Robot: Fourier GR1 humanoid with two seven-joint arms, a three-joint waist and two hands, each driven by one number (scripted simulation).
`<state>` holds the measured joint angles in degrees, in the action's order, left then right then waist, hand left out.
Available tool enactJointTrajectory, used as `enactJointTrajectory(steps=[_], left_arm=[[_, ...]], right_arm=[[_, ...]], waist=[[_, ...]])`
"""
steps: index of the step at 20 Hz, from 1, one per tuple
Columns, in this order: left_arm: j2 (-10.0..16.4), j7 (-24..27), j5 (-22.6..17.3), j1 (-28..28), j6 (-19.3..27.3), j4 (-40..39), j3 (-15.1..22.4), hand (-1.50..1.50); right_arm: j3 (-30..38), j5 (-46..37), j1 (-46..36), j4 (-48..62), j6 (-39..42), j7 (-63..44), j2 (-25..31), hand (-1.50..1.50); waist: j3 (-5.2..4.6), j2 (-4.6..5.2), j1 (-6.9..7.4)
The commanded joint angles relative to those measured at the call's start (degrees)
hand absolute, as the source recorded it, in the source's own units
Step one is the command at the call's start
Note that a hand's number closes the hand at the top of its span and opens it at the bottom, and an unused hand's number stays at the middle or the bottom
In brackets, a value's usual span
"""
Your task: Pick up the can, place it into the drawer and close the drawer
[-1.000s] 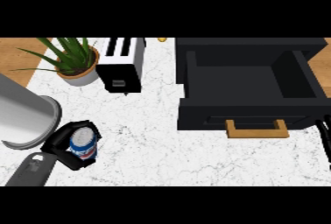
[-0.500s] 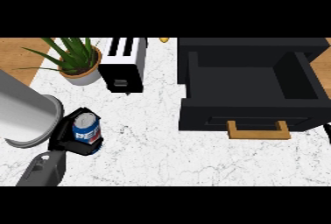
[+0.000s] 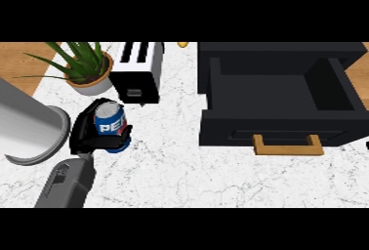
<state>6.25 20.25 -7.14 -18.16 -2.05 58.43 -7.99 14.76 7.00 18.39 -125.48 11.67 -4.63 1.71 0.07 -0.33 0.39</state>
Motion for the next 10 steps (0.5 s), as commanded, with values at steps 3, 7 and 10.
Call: enactJointTrajectory(steps=[3,7,10], left_arm=[[-2.0,-12.1,3.0,-3.5,6.6,13.2,4.7,1.50],[-3.4,-19.0,5.1,-5.0,9.4,20.8,7.9,1.50],[-5.5,-23.4,6.6,-8.4,12.6,22.5,10.1,1.50]], right_arm=[[-0.7,-1.2,-0.6,0.2,-0.1,1.2,-1.2,-1.50],[2.8,3.1,-2.2,-2.7,0.5,-4.6,2.1,-1.50],[3.8,2.8,0.0,1.9,2.7,1.2,1.1,-1.50]], waist=[[-0.02,0.16,-0.43],[-0.05,0.15,-0.48],[-0.04,0.23,-0.72]])
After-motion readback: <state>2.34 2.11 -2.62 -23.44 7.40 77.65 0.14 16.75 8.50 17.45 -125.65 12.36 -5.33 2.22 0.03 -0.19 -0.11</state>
